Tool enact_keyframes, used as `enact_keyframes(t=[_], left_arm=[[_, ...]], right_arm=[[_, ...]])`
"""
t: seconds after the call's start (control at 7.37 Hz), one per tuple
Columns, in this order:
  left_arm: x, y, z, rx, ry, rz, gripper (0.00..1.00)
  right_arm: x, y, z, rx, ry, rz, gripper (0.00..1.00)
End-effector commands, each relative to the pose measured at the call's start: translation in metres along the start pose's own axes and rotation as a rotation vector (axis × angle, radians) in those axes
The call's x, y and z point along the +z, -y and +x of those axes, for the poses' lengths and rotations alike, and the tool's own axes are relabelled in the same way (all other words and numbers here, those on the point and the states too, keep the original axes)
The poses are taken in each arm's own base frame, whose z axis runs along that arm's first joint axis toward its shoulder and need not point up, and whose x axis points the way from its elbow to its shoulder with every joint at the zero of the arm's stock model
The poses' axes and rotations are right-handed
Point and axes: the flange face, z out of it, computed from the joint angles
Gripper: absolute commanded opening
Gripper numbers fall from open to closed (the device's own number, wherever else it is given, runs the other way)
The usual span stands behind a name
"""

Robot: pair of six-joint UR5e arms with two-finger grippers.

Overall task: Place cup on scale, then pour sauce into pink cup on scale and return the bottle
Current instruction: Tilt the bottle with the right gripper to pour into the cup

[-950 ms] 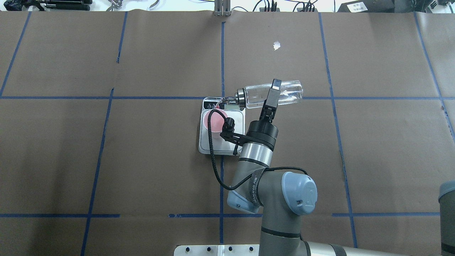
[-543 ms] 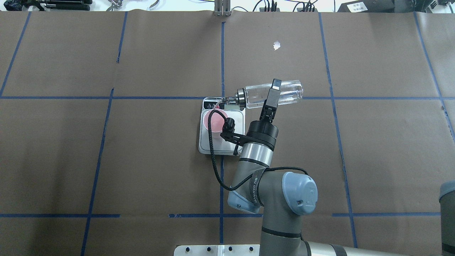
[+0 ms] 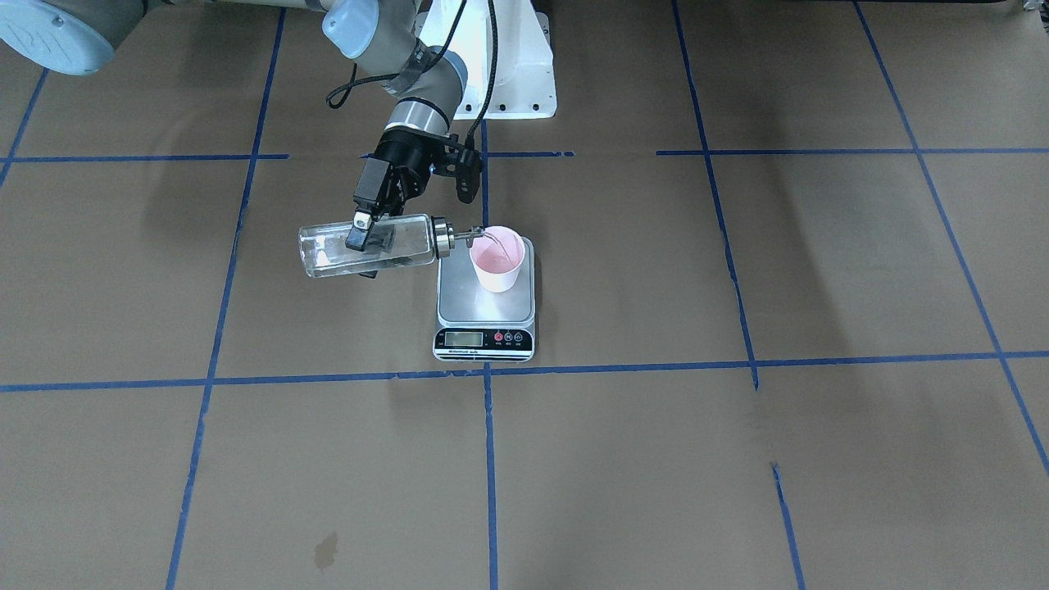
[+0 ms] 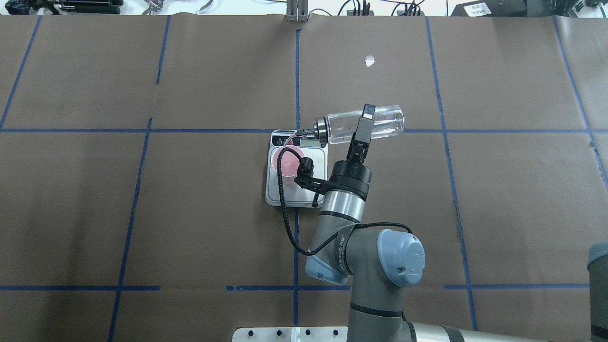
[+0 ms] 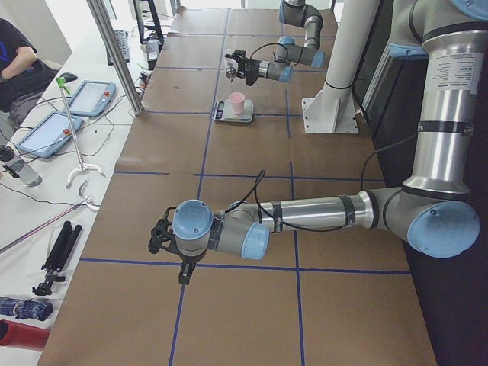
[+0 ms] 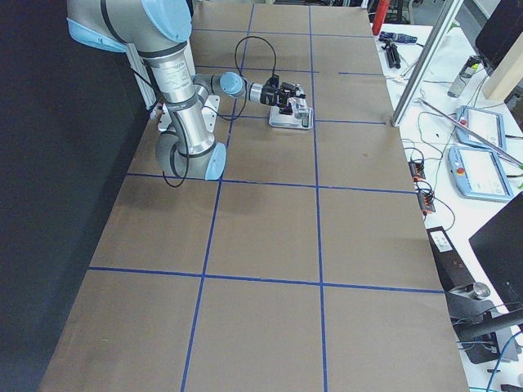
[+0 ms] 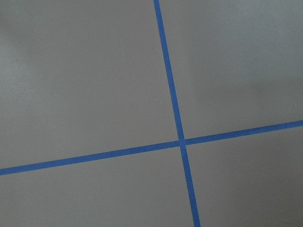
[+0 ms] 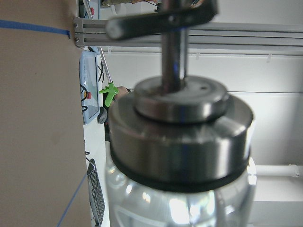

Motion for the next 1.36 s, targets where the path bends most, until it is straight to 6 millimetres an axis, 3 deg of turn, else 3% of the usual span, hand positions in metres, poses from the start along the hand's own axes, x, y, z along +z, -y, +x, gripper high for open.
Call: enact_keyframes(t=[0.0,0.95,1.22], left_arm=[[0.001,-0.001,-0.001,0.000,-0.001,-0.001,1.00],[-0.003,0.002,0.004,0.013,-0.001,0.010,1.00],[-0.004,0.001,0.003,0.012,-0.002,0.011,1.00]], right_arm=[[0.000,0.000,0.000,0.004,-0.002,0.002,0.00],[0.002,-0.003,0.004,0.164,0.002,-0.002,0.00],[-0.008,-0.002,0.012,0.250,0.037,-0.008,0.00]])
